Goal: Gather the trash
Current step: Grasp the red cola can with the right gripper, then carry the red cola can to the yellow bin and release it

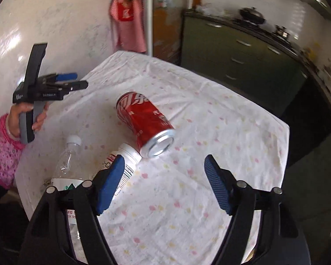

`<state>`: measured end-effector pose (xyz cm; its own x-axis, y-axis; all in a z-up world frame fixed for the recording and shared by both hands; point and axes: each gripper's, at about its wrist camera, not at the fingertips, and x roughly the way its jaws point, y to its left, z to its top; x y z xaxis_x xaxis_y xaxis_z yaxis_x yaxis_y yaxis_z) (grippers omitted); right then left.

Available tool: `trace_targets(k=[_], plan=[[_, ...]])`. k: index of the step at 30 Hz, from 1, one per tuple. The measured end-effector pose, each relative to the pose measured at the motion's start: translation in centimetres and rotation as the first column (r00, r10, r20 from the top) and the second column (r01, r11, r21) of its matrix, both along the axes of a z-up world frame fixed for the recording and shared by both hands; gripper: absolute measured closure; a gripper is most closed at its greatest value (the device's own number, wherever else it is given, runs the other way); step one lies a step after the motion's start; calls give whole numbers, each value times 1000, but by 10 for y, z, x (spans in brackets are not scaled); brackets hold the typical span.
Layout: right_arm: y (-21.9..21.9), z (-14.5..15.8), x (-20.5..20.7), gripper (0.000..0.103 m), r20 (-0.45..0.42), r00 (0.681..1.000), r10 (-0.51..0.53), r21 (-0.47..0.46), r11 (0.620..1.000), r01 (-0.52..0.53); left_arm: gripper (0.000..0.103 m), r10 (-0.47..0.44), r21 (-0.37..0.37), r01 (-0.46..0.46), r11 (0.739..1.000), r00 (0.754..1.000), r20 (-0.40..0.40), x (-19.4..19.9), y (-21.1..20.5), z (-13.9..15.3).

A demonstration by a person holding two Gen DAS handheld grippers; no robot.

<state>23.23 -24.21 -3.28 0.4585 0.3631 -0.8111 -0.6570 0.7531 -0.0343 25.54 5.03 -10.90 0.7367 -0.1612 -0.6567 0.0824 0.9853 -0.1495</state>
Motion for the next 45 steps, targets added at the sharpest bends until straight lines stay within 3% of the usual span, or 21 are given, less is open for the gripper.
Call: trace_targets(k=[3, 9, 13, 20, 22, 32, 38, 42, 45], plan=[[30, -4, 29, 31, -57, 990, 128, -101, 986, -134, 5, -16, -16, 16, 1000, 1000, 6, -6, 3, 2], [74, -25, 64, 31, -194, 941, 278, -195, 929, -314, 5, -33, -12, 33, 999, 999, 4, -11, -2, 3], [97, -45, 77, 31, -254, 915, 312, -260, 890, -375, 5, -35, -25, 35, 999, 999, 5, -11, -1, 4], [110, -66, 94, 32, -318, 895, 312, -274, 874, -402, 5, -47, -41, 47, 998, 999, -1, -12, -4, 3], [110, -69, 96, 51, -324, 895, 305, -275, 875, -398, 5, -54, -38, 54, 998, 999, -1, -13, -7, 3], [78, -40, 95, 52, -158, 966, 207, -263, 934, -243, 5, -69, -25, 68, 997, 998, -4, -14, -13, 2], [40, -9, 63, 52, -57, 992, 108, -247, 962, -119, 5, -70, -13, 70, 997, 997, -8, -13, -17, 0], [-9, 6, 29, 52, -20, 999, -28, -211, 977, 23, 5, -78, -3, 78, 997, 997, -12, -13, -20, -1], [-64, 8, 2, 52, -12, 984, -179, -188, 967, 174, 5, -87, 4, 87, 996, 996, -10, -14, -25, -2]])
